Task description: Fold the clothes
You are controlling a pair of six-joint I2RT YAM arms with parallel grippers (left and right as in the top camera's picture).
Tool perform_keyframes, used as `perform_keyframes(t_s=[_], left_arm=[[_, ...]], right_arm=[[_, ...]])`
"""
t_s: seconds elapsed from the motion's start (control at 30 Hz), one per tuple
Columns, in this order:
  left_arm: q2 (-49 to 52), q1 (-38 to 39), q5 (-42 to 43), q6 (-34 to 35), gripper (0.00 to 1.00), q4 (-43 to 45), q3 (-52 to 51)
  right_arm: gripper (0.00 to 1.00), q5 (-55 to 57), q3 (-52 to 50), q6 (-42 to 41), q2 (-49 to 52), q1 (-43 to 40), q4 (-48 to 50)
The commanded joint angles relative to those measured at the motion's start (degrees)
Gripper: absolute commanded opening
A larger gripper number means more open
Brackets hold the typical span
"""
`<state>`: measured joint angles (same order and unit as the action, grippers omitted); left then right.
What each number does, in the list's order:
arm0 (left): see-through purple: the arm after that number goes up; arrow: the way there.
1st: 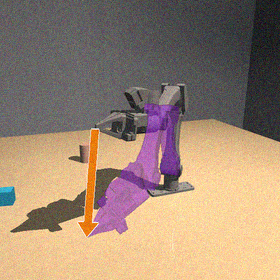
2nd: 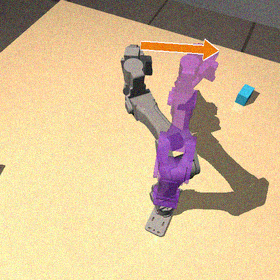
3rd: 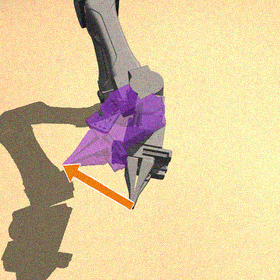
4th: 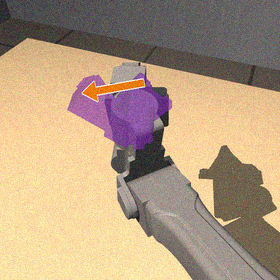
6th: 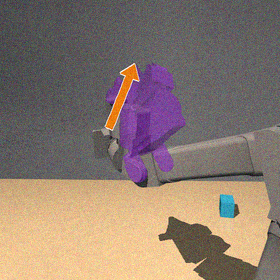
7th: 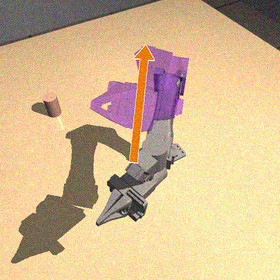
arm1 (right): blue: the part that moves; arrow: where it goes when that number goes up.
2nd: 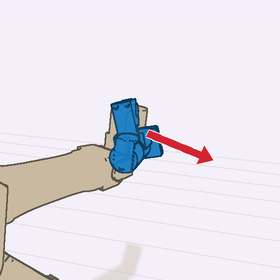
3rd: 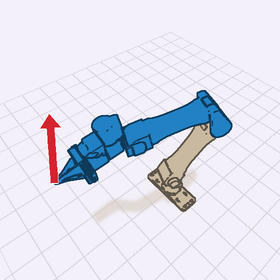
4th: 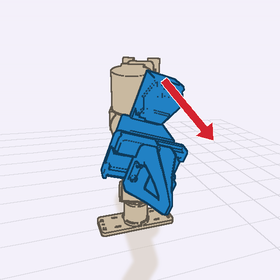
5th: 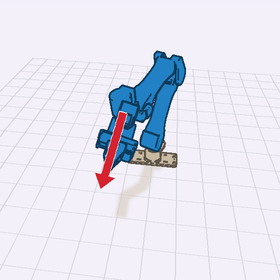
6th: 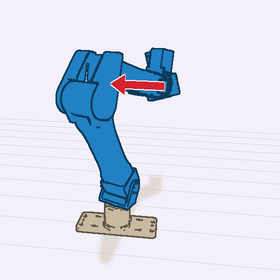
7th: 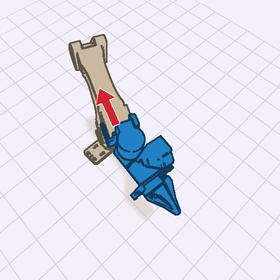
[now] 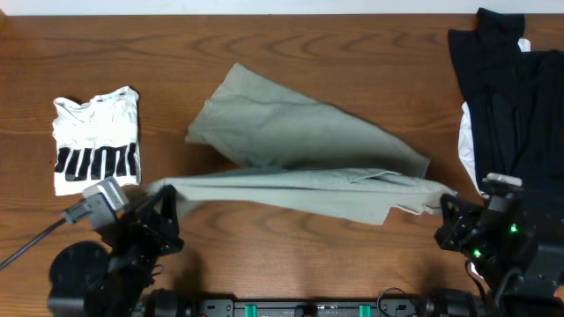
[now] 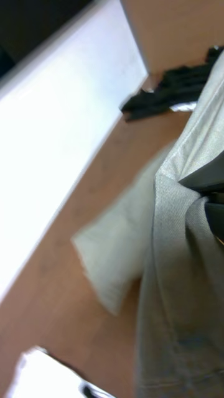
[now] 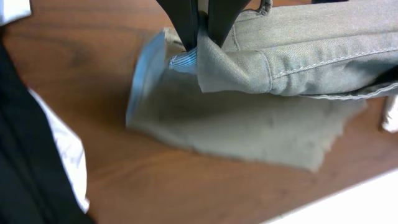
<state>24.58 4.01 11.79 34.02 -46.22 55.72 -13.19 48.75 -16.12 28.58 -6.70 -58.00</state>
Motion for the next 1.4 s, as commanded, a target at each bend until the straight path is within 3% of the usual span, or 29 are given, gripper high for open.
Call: perform_keyframes(t_s=[0.0, 0.17, 0.33, 0.63, 0.87, 1.27, 1.37], left_arm=[[0.22, -0.72, -8.68, -1.44, 0.06, 2.27, 1.51], [6.14, -0.72, -8.59, -1.46, 0.06, 2.97, 1.51], [16.0, -0.72, -5.75, -4.52, 0.06, 9.35, 1.51], [36.17, -0.66, -1.46, -5.95, 0.06, 20.74, 1.51], [51.23, 2.58, -0.63, -7.63, 0.06, 35.08, 1.51], [68.81, 8.96, -0.83, -7.69, 0.06, 44.85, 1.51], [69.64, 8.98, -0.87, -7.93, 0.13, 45.09, 1.51]], right_arm=[[0.01, 12.48, 2.56, -1.25, -0.46, -0.52, 0.35], [0.01, 14.56, 2.51, -1.25, 0.52, -0.52, -0.2], [0.01, 15.15, 2.51, -1.22, 5.11, -0.52, 0.35], [0.01, 15.1, 2.51, -0.57, 24.65, -0.52, 6.16], [0.01, 15.08, 2.51, -0.57, 41.18, -0.52, 15.17], [0.01, 14.93, 2.51, -0.59, 54.97, -0.52, 24.55], [0.21, 15.1, 2.51, -0.59, 55.71, -0.52, 25.31]])
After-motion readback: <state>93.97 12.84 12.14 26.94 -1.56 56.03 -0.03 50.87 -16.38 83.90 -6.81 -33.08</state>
